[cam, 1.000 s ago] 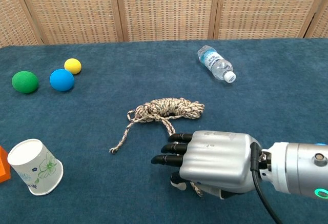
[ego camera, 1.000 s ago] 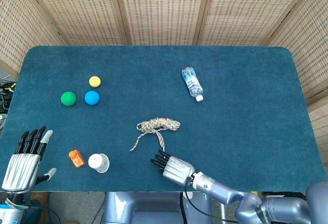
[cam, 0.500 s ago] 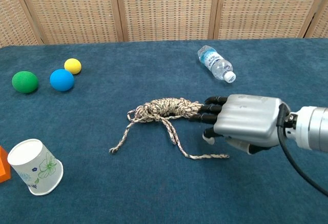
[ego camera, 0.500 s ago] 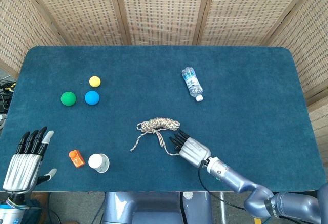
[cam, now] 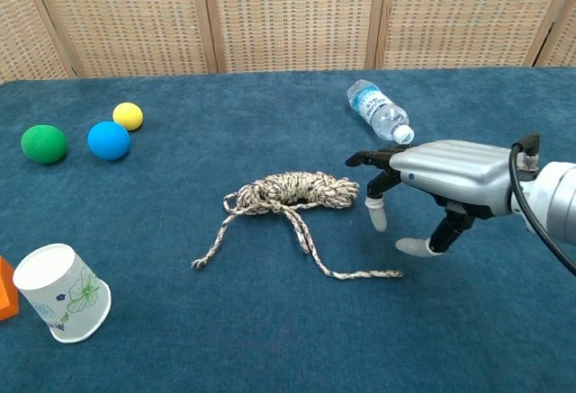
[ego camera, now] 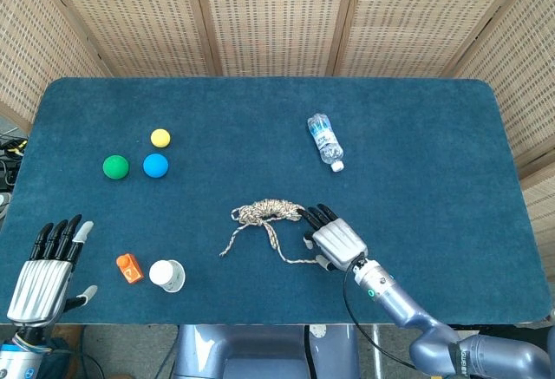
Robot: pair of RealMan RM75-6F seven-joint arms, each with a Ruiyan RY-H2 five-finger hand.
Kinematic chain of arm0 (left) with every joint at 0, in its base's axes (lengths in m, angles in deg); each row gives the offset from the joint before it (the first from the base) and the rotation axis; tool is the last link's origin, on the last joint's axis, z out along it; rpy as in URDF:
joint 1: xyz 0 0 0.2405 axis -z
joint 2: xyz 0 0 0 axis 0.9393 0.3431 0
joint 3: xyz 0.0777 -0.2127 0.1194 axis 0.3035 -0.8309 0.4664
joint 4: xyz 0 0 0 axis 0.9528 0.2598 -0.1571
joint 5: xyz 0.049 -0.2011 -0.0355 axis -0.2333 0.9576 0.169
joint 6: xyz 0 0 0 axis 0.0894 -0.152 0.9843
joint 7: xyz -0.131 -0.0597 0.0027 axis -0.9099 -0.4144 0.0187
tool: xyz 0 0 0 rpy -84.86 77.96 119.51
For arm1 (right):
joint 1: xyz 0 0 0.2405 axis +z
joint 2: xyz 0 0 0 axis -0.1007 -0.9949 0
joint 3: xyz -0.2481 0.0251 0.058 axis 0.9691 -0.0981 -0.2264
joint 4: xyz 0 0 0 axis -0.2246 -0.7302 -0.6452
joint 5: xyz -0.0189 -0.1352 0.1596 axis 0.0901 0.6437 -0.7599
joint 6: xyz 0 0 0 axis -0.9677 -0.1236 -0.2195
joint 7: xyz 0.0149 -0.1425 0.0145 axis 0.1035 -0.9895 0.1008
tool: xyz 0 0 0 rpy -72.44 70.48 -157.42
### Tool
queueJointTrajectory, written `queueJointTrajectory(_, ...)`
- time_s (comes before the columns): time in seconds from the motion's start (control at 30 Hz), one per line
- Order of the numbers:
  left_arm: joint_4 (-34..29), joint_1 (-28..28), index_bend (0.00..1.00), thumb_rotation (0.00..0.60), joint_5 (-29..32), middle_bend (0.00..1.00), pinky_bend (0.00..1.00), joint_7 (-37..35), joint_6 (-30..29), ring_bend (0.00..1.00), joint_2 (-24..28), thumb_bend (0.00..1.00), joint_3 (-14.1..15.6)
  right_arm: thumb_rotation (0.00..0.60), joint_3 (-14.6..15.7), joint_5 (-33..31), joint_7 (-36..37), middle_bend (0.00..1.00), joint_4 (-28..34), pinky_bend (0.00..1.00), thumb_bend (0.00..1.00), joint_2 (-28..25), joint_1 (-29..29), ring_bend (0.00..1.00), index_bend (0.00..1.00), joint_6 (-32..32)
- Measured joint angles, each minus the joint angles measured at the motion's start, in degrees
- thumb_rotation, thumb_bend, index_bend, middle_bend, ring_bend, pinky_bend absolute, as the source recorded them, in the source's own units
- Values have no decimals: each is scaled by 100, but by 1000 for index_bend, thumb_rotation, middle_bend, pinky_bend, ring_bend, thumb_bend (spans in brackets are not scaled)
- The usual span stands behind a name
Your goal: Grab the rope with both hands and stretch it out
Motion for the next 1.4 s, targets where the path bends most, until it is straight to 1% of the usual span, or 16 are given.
queueJointTrajectory(0.1,-13,7,0,600,11,0,0,-18,25,0,8,0,17,600,-11,-377,-50,0,68,0,320,137,-25,0,518,-24)
queueJointTrajectory(0.2,-21,10,0,600,3,0,0,2,33,0,11,0,29,600,-12,-675,-278,0,104,0,321,319,-29,0,508,-115)
queueJointTrajectory(0.37,-32,6,0,600,-13,0,0,3,20,0,16,0,43,600,17,-839,-618,0,17,0,321,646,-20,0,442,-369)
queueJointTrajectory(0.57,-35,21,0,600,12,0,0,-15,48,0,32,0,46,600,92,-1063,-946,0,-107,0,321,884,15,0,436,-496)
queueJointTrajectory(0.93,-34,31,0,600,19,0,0,-71,51,0,63,0,52,600,227,-1126,-989,0,-399,0,324,1040,67,0,481,-487)
queueJointTrajectory(1.23,-35,49,0,600,39,0,0,-34,76,0,42,0,55,600,304,-989,-880,0,-621,0,325,1102,94,0,501,-457)
queueJointTrajectory(1.3,-36,51,0,600,37,0,0,-28,76,0,37,0,57,600,307,-990,-866,0,-679,0,330,1116,103,0,513,-438)
queueJointTrajectory(1.4,-38,54,0,600,50,0,0,-23,82,0,36,0,57,600,309,-967,-852,0,-744,1,352,1135,117,0,555,-432)
